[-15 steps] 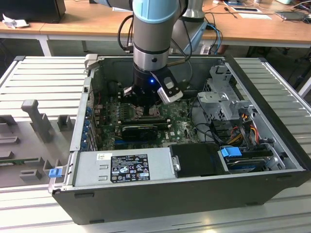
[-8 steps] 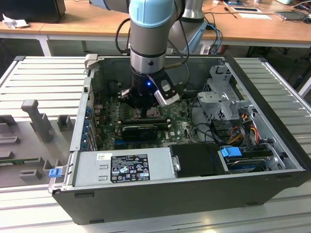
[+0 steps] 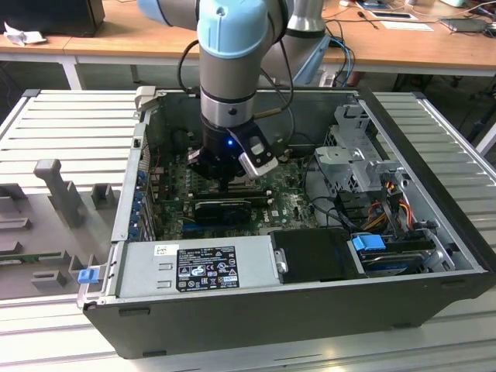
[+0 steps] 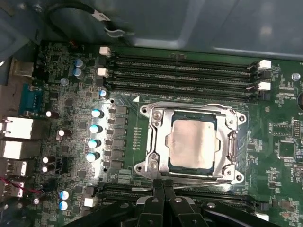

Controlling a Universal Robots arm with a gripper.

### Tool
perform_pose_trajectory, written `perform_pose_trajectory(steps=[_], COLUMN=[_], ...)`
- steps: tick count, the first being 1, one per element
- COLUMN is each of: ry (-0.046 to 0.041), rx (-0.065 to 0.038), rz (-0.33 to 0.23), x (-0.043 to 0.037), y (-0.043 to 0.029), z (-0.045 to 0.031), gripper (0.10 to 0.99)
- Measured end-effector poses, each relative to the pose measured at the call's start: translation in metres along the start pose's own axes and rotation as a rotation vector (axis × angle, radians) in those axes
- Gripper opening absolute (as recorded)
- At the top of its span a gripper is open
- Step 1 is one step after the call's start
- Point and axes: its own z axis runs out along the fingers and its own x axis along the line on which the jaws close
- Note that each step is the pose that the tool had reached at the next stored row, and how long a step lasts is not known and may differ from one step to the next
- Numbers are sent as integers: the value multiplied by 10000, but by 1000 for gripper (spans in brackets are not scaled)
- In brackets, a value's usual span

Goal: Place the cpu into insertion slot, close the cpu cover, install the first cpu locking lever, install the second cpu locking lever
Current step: 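Install the second cpu locking lever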

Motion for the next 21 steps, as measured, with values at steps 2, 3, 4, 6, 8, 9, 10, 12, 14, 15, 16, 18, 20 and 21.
perform_pose_trajectory(steps=[2, 3, 4, 6, 8, 9, 10, 12, 14, 15, 16, 18, 20, 21], ry=[-12, -16, -20, -35, -48, -51, -61, -68, -68, -69, -73, -87, -98, -100], rx=[-113, -151, -183, -275, -403, -457, -559, -624, -651, -672, -728, -840, -950, -989], rz=[-2, -2, -2, -3, -8, -7, -9, -7, -10, -10, -9, -12, -12, -12], x=[39, 55, 72, 126, 144, 151, 152, 154, 158, 159, 160, 159, 159, 161], y=[-13, -19, -25, -38, -41, -43, -44, -48, -51, -52, -53, -52, -55, -55], z=[-1, 0, 0, 13, 44, 58, 71, 86, 96, 98, 104, 116, 132, 140], gripper=[106, 106, 106, 106, 106, 106, 106, 106, 106, 106, 106, 106, 106, 106])
